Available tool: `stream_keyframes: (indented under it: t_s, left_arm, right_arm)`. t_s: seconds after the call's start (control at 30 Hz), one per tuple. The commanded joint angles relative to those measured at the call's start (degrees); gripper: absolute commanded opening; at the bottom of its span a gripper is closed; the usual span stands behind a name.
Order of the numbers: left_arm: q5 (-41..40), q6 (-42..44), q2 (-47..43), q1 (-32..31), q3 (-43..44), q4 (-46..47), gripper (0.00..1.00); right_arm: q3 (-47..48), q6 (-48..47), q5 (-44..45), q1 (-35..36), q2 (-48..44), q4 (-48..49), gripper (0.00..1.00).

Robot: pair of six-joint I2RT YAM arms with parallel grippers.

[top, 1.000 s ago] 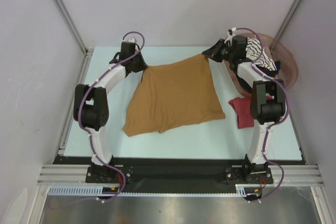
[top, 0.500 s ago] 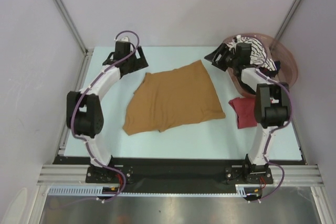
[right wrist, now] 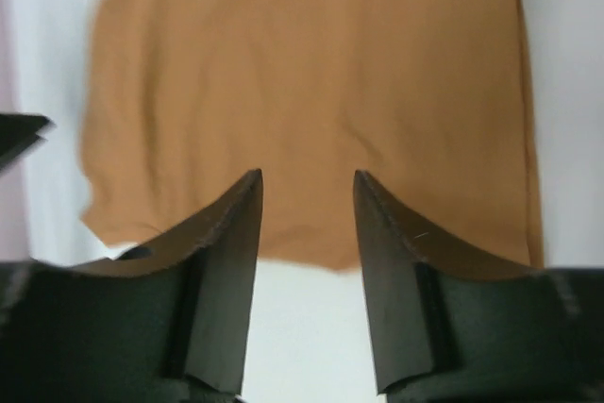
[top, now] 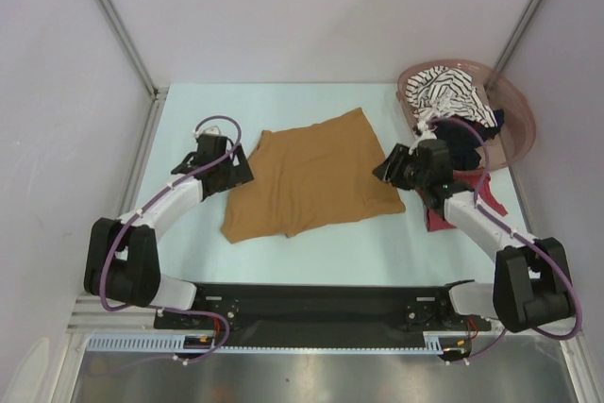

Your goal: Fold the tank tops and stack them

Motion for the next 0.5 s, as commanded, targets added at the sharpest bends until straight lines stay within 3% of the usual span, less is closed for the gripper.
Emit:
stream_keyframes:
  t_s: [0.0,0.17,0.27,0.47]
  left_arm:
    - [-5.0,-0.4,-2.2,2.0,-2.0,1.0,1.0]
    - [-3.7,-0.8,-0.1,5.0,-1.5,1.9,1.0]
    - [-1.7,-1.4,1.2,6.7,-2.1,4.2,0.97]
    - [2.9,-2.3,2.1,10.0,-4.2,7.8,0.93]
  right_arm:
    - [-5.8,-2.1,10.7,1.7,-3.7,-5.1,0.5]
    - [-13.7,-0.6,13.7,3.3,-9.3,-4.2,0.47]
    - [-13.6,-1.9,12.9,6.3,-10.1,-3.7,0.41]
    - [-8.0,-8.1,5.8,18.3,-0.7,0.4,0.37]
